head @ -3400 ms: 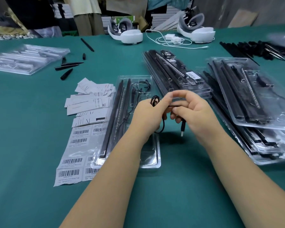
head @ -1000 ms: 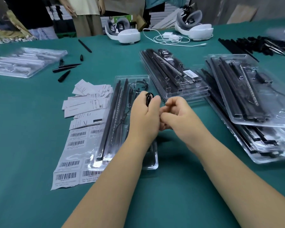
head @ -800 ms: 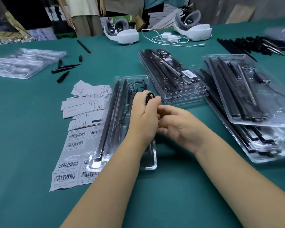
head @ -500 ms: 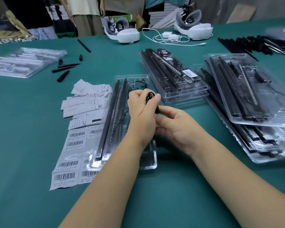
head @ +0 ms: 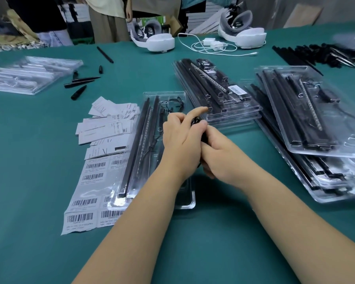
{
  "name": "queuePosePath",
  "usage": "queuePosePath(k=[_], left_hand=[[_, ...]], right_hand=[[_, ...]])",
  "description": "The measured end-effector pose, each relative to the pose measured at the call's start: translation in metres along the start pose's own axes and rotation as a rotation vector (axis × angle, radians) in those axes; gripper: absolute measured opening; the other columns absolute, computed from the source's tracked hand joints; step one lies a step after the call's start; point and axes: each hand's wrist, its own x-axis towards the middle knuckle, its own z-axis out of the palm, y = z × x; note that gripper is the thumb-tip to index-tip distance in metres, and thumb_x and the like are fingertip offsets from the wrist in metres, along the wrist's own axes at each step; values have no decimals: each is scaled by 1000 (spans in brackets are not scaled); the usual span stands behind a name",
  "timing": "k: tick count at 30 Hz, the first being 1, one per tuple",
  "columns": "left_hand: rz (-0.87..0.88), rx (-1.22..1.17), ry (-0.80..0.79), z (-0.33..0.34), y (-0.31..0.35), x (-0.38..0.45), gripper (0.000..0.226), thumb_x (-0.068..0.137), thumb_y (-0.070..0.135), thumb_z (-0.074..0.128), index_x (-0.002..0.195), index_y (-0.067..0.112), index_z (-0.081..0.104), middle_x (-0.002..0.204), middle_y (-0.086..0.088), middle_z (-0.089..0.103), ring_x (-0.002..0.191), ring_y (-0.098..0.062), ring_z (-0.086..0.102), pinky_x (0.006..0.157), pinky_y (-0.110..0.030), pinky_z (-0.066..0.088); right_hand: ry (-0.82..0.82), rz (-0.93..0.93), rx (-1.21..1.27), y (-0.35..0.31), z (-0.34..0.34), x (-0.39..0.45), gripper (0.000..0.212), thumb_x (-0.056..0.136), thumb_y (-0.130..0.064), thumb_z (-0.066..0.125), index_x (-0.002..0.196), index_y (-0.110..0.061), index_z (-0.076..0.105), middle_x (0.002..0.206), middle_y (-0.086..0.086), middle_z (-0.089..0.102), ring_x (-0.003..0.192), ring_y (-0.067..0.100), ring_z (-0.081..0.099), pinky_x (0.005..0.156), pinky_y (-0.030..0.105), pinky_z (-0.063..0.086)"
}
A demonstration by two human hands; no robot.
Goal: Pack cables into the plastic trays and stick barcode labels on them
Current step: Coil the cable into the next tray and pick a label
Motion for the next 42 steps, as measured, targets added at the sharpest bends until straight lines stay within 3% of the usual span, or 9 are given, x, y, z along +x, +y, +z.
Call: queuePosePath(k=[3,5,11,20,26,31,35,39,42], left_hand=[[-6,-58,92,0,2,4,37,77,45,31,92,47,64,96,28,51,105,-23,47,95,-48,40],[8,-56,143,-3,-5,10,44,84,36,28,97,17,65,91,1,61,88,-26,54,83,-45,43],[-370,-483,287,-24,-13,24,36,99,33,38,74,19,59,46,13,37,39,-6,35,52,-24,37],[-470,-613,346,-32,-17,28,19,87,12,47,70,15,55,43,9,37,34,-6,34,39,-17,39],[-440,-570,314,-32,-16,28,20,85,10,47,68,16,56,42,10,38,34,-6,34,42,-20,38],[-252,-158,215,-25,-15,23,17,83,18,56,69,9,56,55,5,44,50,-14,40,58,-29,35],[66,280,-101,-13,-11,8,17,87,25,55,96,25,70,66,6,56,64,-10,51,64,-27,42],[149,592,-339,-13,-8,5,35,90,32,33,58,23,45,76,-6,47,85,-28,49,73,-40,41],[126,638,-379,-14,-11,4,35,98,32,37,64,26,45,88,-4,42,95,-25,43,86,-40,37]], right_hand=[[77,100,129,2,5,3,7,98,-16,43,96,-19,48,59,-9,51,39,2,39,40,24,35],[175,159,272,3,4,7,12,99,-18,43,87,-17,43,71,-1,49,36,3,33,37,21,32],[371,266,484,12,-13,19,20,100,-30,42,84,-18,41,78,0,49,35,4,26,35,18,30],[626,76,105,21,-19,25,24,100,-31,39,79,-20,34,76,-3,44,40,1,42,46,23,44],[442,91,183,18,-24,22,20,100,-27,42,83,-17,40,79,-2,51,38,1,35,39,21,36],[353,34,83,14,-22,17,17,100,-24,43,85,-17,44,77,-3,51,37,0,36,39,18,35],[331,41,220,13,-22,18,18,101,-22,42,84,-15,44,75,4,48,37,3,31,38,19,30],[331,158,442,13,-23,20,19,101,-23,42,83,-16,43,71,-1,52,36,4,28,37,17,27],[338,264,657,14,-24,21,20,101,-24,43,82,-17,41,69,1,49,34,4,24,35,15,24]])
